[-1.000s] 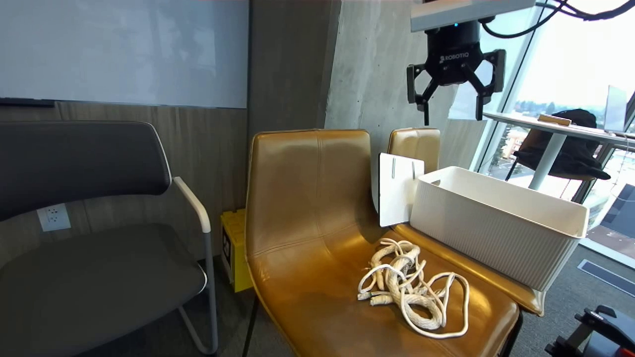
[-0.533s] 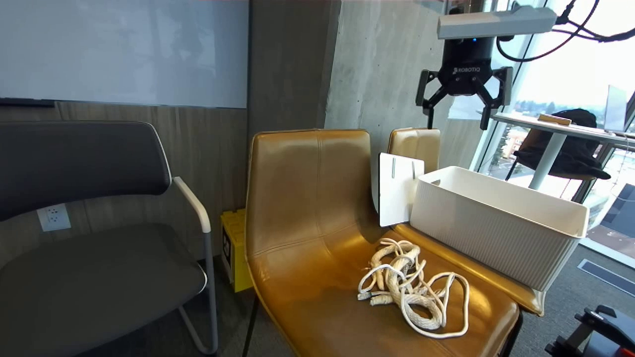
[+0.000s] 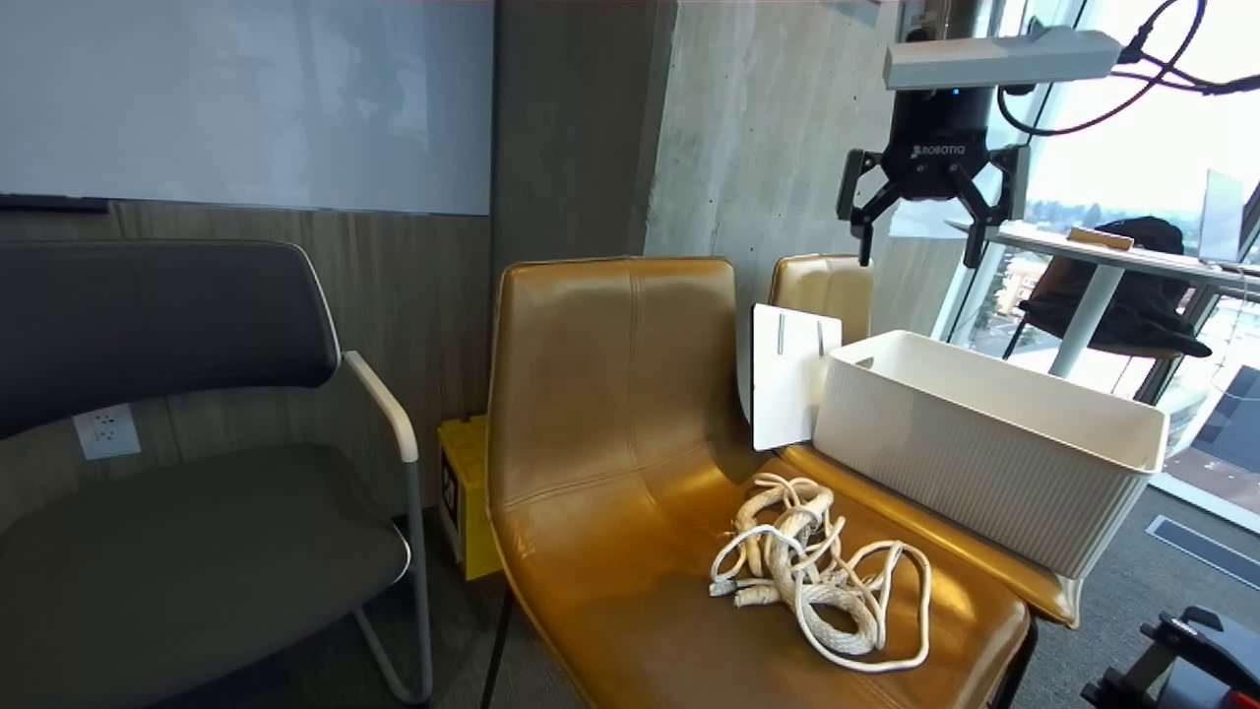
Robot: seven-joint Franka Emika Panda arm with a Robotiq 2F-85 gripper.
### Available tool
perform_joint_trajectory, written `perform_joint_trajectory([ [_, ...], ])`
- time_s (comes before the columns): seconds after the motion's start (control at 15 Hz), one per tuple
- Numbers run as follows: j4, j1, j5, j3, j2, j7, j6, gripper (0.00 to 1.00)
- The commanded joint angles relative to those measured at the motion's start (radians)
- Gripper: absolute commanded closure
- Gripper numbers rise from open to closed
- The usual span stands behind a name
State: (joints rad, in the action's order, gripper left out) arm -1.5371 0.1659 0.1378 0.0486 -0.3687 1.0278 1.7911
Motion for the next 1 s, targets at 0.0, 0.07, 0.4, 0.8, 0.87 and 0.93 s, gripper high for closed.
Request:
perform_joint_trajectory([
  [0.0,0.003,-0.009,0.003,-0.010,0.000,0.002,-0.003,0.00],
  [0.07,0.003,-0.009,0.003,-0.010,0.000,0.002,-0.003,0.00],
  [0.4,0.003,-0.009,0.003,-0.010,-0.001,0.002,-0.003,0.00],
  [0.8,0.136,-0.107,-0.013,0.043,-0.119,-0.069,0.018,0.00],
  [0.87,0.130,-0.121,-0.026,0.052,-0.121,-0.044,0.031,0.00],
  [0.93,0.135,-0.132,-0.032,0.060,-0.132,-0.034,0.045,0.00],
])
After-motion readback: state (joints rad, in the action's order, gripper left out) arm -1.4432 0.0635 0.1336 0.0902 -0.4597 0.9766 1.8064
